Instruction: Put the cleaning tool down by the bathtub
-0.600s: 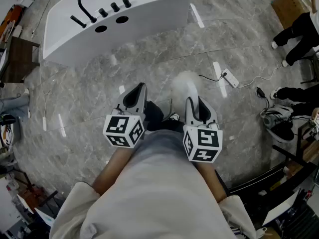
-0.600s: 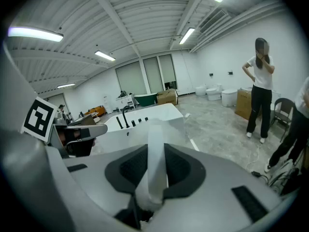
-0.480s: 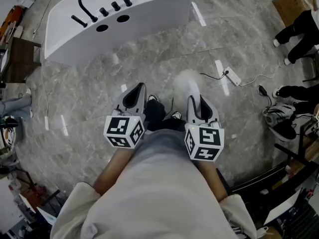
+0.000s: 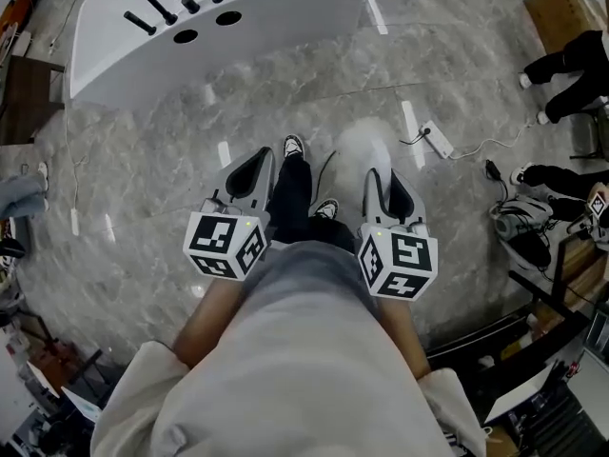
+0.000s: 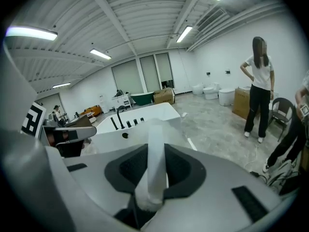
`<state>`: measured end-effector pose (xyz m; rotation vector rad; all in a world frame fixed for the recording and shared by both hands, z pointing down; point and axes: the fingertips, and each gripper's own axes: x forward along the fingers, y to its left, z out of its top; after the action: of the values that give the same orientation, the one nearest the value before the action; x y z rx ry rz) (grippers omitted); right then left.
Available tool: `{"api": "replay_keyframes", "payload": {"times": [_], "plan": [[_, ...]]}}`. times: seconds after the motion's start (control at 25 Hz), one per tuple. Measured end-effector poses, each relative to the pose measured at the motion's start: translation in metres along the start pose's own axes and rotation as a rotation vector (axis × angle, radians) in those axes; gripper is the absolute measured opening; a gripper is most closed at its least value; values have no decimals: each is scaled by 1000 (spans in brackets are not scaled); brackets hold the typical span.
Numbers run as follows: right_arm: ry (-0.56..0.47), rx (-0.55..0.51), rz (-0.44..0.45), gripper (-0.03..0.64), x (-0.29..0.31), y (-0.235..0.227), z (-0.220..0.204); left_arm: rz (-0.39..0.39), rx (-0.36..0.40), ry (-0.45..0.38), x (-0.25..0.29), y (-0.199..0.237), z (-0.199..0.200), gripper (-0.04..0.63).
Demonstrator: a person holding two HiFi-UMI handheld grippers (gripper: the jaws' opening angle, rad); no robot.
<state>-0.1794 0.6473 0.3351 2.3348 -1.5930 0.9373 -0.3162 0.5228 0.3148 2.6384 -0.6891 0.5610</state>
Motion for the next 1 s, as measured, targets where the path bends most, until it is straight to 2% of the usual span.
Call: {"api": "replay_keyframes", "payload": {"times": [0.4, 0.56, 0.72, 0.92, 1.0], "plan": [[9, -33, 9, 86, 73, 11, 60, -15, -9, -5, 56, 54, 49, 9], [28, -42, 19, 86, 105, 21, 79, -3, 45, 14, 78, 77, 68, 9], [38, -47, 21, 86, 130, 29, 98, -31, 35, 12, 98, 96, 87, 9], [29, -61, 35, 85, 163, 50, 125, -57, 83, -3, 115, 123, 110, 9], [26, -72, 38, 86, 174, 60, 136, -65, 78, -8, 120, 134, 118, 9]]}}
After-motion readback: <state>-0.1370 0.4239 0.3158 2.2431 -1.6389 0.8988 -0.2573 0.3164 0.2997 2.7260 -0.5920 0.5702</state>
